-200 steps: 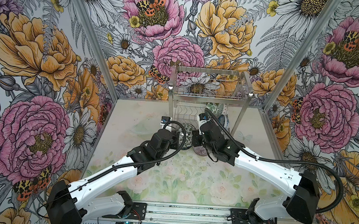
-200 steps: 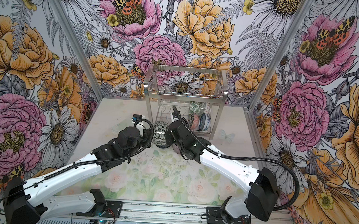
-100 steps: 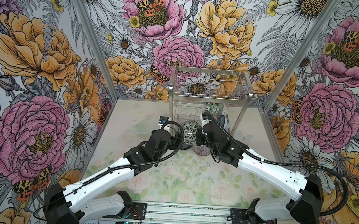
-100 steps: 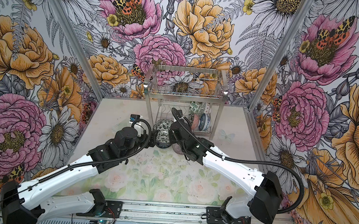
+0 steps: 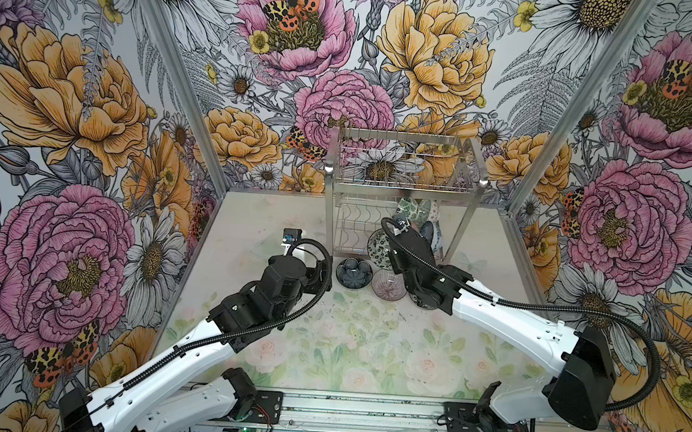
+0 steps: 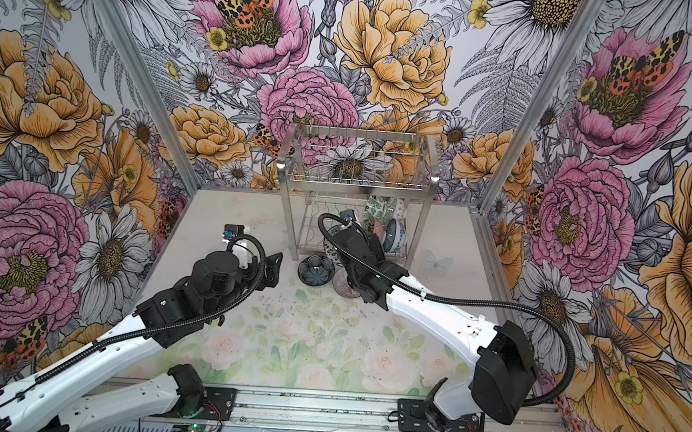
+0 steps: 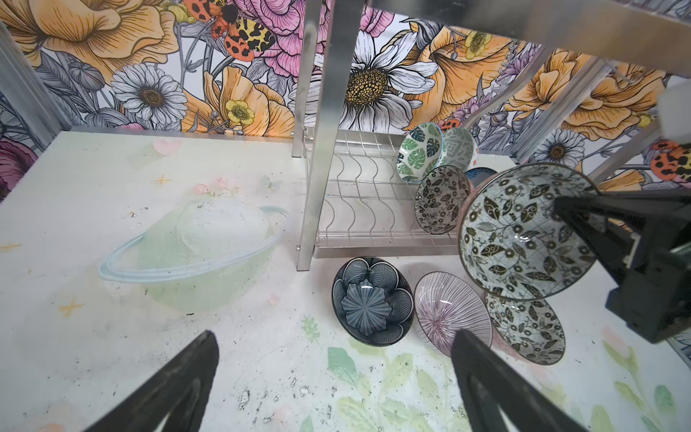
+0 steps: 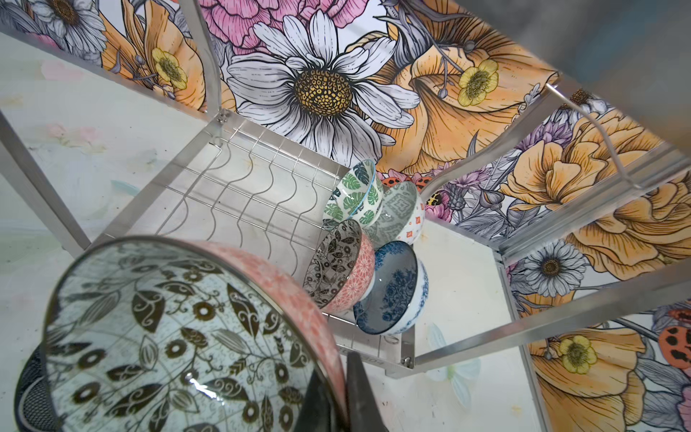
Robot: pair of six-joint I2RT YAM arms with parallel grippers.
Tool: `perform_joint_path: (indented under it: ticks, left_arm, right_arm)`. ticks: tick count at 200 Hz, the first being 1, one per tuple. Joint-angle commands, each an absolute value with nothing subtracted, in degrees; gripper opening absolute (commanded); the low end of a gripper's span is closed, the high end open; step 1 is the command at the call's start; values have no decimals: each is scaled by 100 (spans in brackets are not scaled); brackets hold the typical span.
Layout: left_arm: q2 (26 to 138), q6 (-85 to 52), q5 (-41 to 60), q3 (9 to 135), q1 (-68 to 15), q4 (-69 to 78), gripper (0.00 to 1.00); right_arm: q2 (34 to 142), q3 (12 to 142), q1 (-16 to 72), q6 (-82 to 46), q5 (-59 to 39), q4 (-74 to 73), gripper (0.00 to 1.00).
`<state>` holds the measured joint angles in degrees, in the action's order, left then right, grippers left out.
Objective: Load the bowls into the dish rack
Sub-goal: 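Carry the leaf-pattern bowl into the rack with the right gripper while the left withdraws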
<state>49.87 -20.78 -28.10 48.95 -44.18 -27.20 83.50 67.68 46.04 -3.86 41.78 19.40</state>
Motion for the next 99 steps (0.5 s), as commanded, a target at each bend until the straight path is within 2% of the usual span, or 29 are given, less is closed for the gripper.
perform_joint_path:
  ticks: [1, 67, 99]
  left_arm:
    - [4920, -1912, -2765, 4758, -4318, -2812, 99]
    - [5026, -1830, -2406, 4586, -3964, -2611, 99]
    - [5080, -1738, -2369, 4604, -3921, -2565, 99]
  right_arm:
    - [8531, 7145, 4612, 305, 4746, 1147, 0]
    - [9298, 7205, 4572, 1846, 5667, -271, 0]
    - [9880, 7378, 4418, 2754, 5774, -1170, 0]
